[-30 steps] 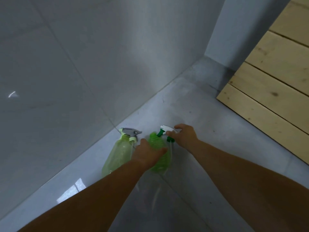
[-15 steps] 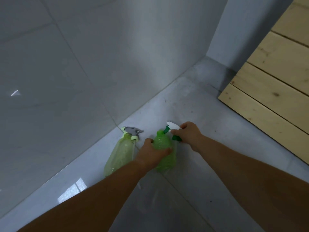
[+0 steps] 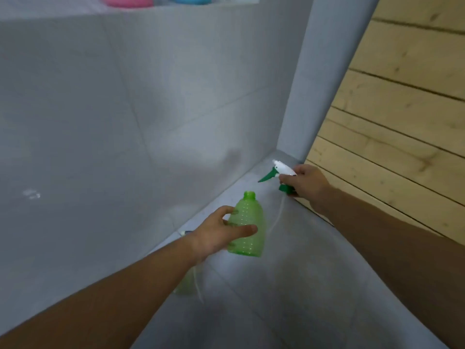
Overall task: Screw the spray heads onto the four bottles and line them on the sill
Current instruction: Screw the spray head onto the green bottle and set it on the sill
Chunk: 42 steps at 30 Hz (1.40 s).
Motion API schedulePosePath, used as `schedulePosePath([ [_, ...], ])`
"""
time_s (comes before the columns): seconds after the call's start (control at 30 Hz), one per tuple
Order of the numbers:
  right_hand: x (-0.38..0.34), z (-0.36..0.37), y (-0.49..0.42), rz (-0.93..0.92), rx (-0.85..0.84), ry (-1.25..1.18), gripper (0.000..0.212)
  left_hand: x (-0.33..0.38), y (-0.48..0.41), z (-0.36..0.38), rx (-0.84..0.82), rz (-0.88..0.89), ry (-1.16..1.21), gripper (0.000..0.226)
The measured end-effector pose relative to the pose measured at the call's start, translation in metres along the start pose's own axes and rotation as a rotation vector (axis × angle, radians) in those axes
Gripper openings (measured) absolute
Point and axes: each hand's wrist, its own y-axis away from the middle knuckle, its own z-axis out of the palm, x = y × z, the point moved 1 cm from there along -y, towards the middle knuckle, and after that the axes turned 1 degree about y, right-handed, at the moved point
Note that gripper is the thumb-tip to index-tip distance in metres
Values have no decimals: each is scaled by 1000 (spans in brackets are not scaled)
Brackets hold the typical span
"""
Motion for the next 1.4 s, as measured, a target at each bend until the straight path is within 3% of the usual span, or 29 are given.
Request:
schedulePosePath([
  [0.2,-93,-60,66,-206,154,-201,34,50,68,-10,-76,116,-135,64],
  [0.53,-160,-101,163,-421,189,-406,18,79,153,-14,-78,235,-141,76],
  [0.77,-163,-95,192,-418,160,-398,25,80,176,-15,-45,270,-138,67],
  [1.03,-149,-67,196,-356,47,-374,19,74,174,-15,-133,322,-84,59],
  [1.27,-138,-39,191,-273,-47,-385,23,80,167,-12,-167,352,-52,70],
  [1.4,-133,-35,187,-251,-62,-353,27,78,165,-18,-174,337,-49,65],
])
